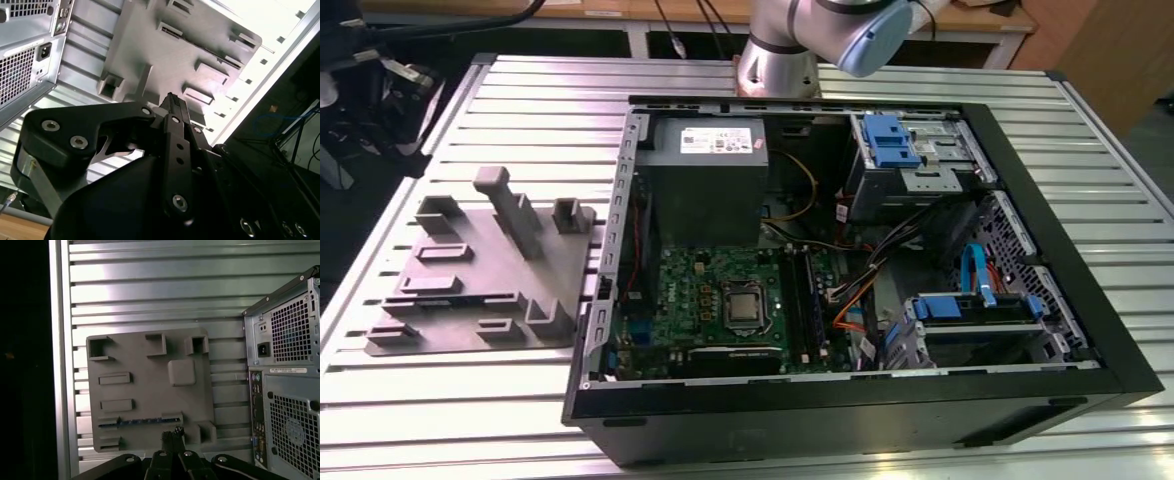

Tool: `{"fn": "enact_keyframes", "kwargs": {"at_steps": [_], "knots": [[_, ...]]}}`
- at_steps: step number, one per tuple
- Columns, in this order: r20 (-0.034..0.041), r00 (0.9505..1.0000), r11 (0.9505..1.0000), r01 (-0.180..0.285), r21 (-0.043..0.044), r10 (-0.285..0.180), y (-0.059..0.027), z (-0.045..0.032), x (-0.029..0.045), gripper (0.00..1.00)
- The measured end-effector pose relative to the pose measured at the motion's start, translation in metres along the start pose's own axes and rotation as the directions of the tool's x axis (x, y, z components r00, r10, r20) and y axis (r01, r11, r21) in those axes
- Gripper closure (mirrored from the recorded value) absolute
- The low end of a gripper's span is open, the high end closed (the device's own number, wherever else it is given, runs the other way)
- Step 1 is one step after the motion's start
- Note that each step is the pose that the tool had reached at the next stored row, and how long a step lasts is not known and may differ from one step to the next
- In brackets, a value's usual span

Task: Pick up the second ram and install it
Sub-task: 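Reach for the second ram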

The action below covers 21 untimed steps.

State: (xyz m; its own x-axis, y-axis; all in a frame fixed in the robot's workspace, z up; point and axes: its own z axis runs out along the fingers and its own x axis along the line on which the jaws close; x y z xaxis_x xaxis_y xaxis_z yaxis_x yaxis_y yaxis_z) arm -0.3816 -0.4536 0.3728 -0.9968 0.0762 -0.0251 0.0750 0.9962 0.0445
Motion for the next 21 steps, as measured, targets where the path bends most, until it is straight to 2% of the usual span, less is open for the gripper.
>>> {"fn": "enact_keyframes", "kwargs": {"at_steps": [10, 21], "knots": [[-0.0001, 1.0000, 1.0000, 0.000, 0.0001, 0.000, -0.0209, 0.0103, 0.0086, 0.90], [-0.0002, 1.0000, 1.0000, 0.000, 0.0001, 0.000, -0.0369, 0.0215, 0.0136, 0.90]]}}
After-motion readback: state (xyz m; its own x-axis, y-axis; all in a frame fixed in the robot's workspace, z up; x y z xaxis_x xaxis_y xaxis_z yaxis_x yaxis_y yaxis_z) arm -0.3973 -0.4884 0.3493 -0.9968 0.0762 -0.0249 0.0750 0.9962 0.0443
